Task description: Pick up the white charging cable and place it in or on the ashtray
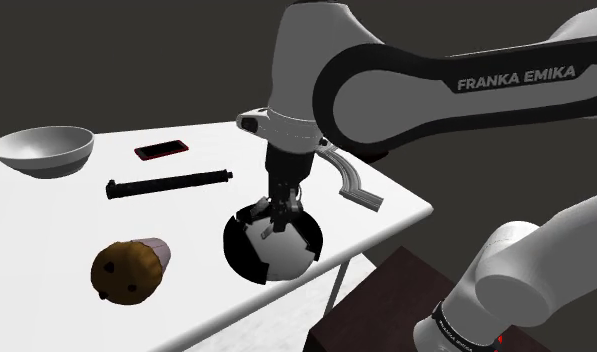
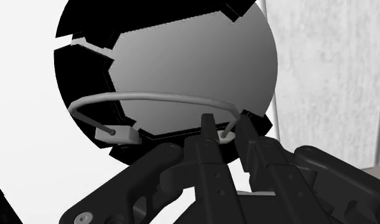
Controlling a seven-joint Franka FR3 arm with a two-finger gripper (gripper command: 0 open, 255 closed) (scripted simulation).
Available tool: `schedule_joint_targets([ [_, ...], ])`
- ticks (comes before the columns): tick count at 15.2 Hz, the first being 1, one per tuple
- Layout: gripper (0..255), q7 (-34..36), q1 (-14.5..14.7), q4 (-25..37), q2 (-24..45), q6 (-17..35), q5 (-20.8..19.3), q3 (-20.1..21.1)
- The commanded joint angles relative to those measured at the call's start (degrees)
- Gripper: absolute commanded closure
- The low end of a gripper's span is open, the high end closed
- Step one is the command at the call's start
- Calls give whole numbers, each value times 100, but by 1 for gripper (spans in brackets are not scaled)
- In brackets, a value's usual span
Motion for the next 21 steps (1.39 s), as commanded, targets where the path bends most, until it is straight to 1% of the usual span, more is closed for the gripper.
schedule_joint_targets([
  [1, 255, 3, 14, -153, 9, 165, 21, 36],
  [10, 255, 18, 17, -686, 197, 878, 37, 200],
  [18, 255, 18, 17, -686, 197, 878, 37, 199],
  [19, 0, 17, 17, -687, 196, 878, 38, 199],
  [21, 0, 18, 17, -684, 198, 877, 37, 199],
])
